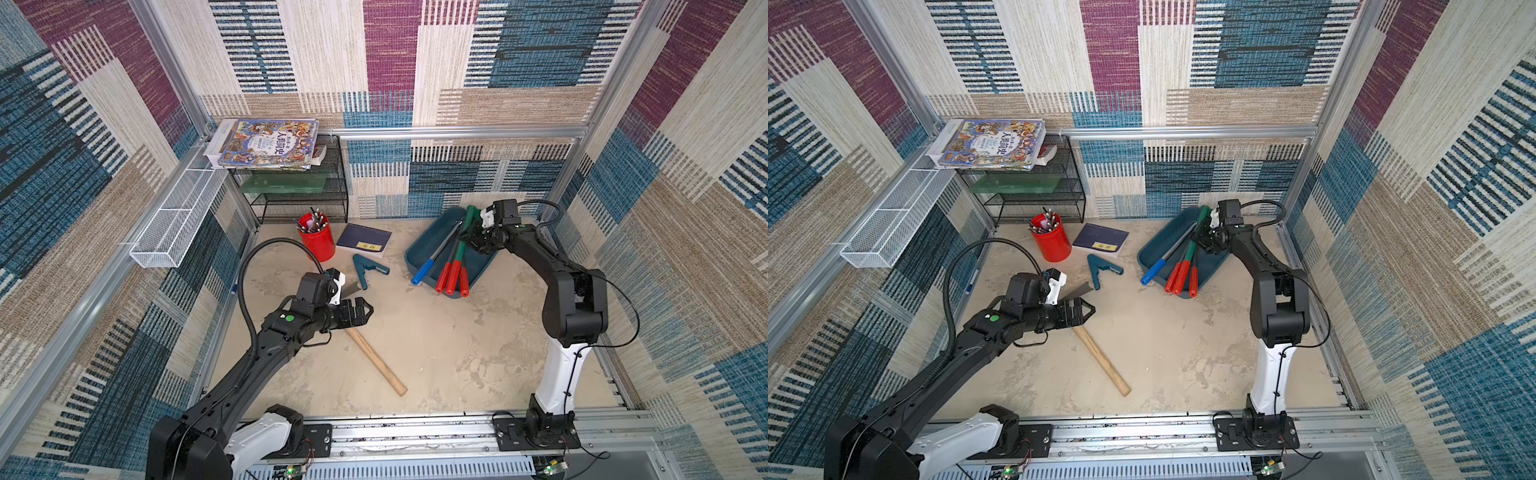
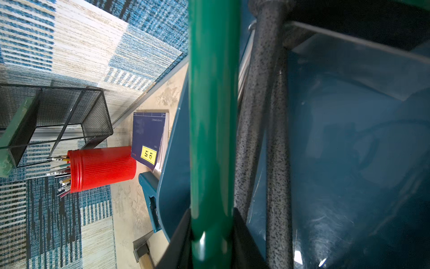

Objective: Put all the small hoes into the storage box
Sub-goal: Place the hoe in the storage box.

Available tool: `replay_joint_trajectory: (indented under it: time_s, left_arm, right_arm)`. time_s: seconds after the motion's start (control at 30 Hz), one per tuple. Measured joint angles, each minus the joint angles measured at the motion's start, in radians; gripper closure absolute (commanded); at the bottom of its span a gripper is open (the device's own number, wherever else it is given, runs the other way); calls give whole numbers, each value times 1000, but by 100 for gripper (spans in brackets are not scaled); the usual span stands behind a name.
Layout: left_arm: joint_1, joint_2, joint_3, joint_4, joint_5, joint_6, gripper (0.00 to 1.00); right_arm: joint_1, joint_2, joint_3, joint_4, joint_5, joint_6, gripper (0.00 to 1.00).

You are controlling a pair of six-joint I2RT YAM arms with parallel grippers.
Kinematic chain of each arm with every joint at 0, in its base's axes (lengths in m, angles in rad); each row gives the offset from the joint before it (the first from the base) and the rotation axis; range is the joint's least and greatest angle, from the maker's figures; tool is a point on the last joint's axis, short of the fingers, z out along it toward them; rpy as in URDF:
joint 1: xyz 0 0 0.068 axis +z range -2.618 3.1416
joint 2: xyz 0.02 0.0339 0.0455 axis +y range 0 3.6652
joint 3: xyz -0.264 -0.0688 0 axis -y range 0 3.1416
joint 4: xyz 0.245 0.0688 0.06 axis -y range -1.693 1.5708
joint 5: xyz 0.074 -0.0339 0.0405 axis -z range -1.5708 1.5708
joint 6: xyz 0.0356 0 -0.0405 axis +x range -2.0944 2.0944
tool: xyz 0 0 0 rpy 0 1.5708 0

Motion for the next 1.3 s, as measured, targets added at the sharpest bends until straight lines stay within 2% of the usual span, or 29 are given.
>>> replay_joint_trajectory:
  time_s: [0.87,1.3]
  left_arm:
    - [0,-6,-10,0,0,-2,0]
    - [0,-6,-10,0,0,-2,0]
  right_arm:
    - [-45,77,-31,58,-79,77,100]
    - [-50,124,8,63,-106,89,81]
